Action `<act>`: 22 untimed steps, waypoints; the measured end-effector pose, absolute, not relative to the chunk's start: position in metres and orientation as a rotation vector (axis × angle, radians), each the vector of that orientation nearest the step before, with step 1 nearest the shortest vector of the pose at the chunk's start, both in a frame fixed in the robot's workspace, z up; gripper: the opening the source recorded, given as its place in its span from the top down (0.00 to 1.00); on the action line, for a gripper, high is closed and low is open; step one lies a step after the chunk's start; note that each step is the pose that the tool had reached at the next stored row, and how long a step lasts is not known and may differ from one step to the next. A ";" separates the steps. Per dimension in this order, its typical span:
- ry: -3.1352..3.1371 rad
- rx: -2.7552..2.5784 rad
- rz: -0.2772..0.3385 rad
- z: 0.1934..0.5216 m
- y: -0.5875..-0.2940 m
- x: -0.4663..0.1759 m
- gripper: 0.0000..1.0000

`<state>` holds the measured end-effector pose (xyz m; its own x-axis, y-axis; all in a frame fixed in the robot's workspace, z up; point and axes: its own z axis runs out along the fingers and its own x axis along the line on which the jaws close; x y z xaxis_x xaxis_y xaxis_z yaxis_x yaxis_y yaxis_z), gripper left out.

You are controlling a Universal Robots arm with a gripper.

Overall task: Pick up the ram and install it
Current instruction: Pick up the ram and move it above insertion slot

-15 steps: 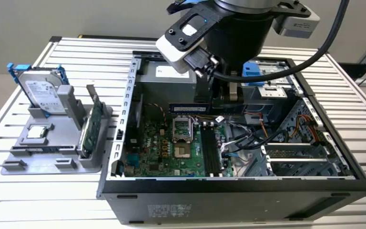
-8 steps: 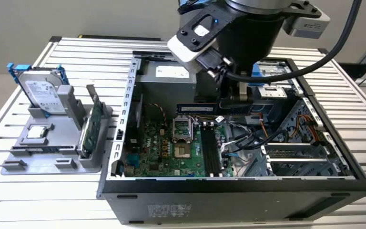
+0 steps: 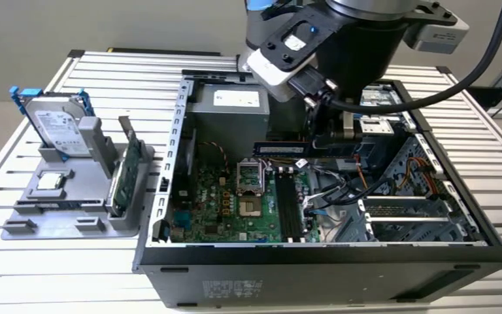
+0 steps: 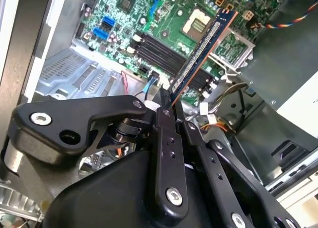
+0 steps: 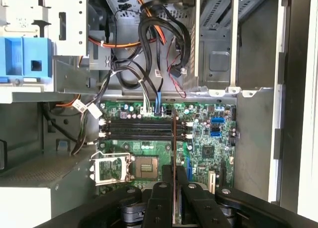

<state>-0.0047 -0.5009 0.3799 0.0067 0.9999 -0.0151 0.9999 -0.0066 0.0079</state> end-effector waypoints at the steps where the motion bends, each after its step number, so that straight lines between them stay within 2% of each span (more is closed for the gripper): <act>1: 2.203 2.217 -0.008 0.380 -0.501 -0.003 1.00; 22: 2.203 2.217 -0.008 0.380 -0.486 0.004 1.00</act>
